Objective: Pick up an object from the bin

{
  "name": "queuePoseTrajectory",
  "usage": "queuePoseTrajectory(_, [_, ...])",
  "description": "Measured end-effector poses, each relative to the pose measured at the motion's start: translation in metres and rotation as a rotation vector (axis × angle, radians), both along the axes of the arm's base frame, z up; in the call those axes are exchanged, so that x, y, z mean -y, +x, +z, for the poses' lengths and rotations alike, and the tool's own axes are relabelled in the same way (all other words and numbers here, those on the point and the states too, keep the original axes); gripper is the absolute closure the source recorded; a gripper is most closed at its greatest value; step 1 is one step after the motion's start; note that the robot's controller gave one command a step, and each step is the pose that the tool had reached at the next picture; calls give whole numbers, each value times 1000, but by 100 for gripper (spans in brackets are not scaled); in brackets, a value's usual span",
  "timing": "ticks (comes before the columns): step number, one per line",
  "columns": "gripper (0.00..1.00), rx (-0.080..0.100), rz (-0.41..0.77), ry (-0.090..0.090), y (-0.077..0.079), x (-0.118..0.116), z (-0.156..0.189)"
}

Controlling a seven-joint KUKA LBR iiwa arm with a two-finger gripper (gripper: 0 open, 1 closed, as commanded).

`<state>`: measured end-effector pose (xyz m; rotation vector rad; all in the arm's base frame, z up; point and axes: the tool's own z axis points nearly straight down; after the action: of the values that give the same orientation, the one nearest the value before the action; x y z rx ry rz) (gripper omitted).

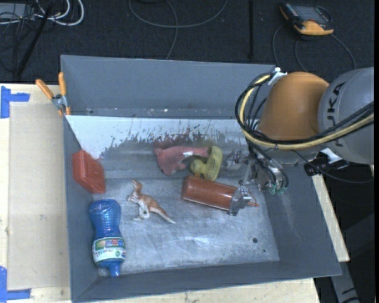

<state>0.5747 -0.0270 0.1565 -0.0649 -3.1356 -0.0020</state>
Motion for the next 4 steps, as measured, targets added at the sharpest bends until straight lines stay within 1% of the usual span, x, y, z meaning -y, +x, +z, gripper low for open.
queuePoseTrajectory(1, [0,7,18,-2,17,0,15])
queuePoseTrajectory(2, [0,6,-5,-1,8,3,-54])
queuePoseTrajectory(3, [100,6,55,-7,9,3,-81])
queuePoseTrajectory(4, [100,6,56,-7,9,3,-81])
